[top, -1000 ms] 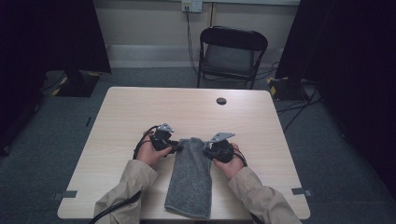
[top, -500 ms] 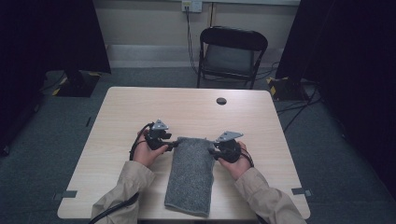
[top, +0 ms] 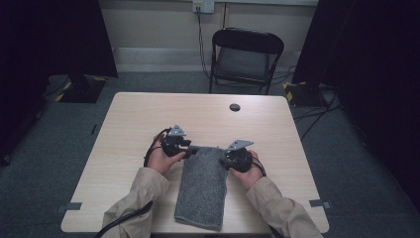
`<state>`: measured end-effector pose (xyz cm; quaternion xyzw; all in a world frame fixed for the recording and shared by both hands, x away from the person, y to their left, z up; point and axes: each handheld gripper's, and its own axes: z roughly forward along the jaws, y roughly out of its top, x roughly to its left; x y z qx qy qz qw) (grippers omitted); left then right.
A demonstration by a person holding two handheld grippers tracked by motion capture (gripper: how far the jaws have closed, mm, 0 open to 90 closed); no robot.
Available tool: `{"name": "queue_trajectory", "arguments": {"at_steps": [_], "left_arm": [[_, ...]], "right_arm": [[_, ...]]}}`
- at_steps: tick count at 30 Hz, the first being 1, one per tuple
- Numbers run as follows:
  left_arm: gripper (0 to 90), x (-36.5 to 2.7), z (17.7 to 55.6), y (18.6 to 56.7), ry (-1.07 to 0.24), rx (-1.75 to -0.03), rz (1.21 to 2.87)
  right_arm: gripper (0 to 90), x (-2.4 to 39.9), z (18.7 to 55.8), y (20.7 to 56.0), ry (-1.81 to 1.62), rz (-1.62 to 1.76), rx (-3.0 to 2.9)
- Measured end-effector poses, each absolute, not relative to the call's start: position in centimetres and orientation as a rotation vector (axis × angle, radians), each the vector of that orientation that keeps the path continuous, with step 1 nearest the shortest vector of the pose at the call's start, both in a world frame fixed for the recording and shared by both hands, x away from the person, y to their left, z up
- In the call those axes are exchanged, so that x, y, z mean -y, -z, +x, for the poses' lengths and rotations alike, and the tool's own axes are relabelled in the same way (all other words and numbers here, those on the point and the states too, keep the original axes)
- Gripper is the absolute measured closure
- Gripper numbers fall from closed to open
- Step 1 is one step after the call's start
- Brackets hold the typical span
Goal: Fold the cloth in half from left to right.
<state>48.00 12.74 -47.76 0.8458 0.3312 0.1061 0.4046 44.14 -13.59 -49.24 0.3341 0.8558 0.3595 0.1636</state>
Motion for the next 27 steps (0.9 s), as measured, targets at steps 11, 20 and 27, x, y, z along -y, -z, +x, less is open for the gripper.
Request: {"name": "queue_trajectory", "arguments": {"at_steps": [11, 20, 27], "left_arm": [[90.0, -14.3, 48.7, 46.8, -0.148, -0.866, 2.106], [61.4, -16.2, 48.4, 46.8, -0.202, -0.857, 1.983], [48.5, -15.0, 47.2, 47.2, -0.208, -0.759, 2.143]], "right_arm": [[88.0, 13.3, 44.1, 48.3, -1.050, 0.903, -2.468], [88.4, 12.4, 43.3, 45.7, -1.165, 0.828, -2.440], [88.2, 11.1, 43.5, 46.0, -1.104, 0.797, -2.481]]}}
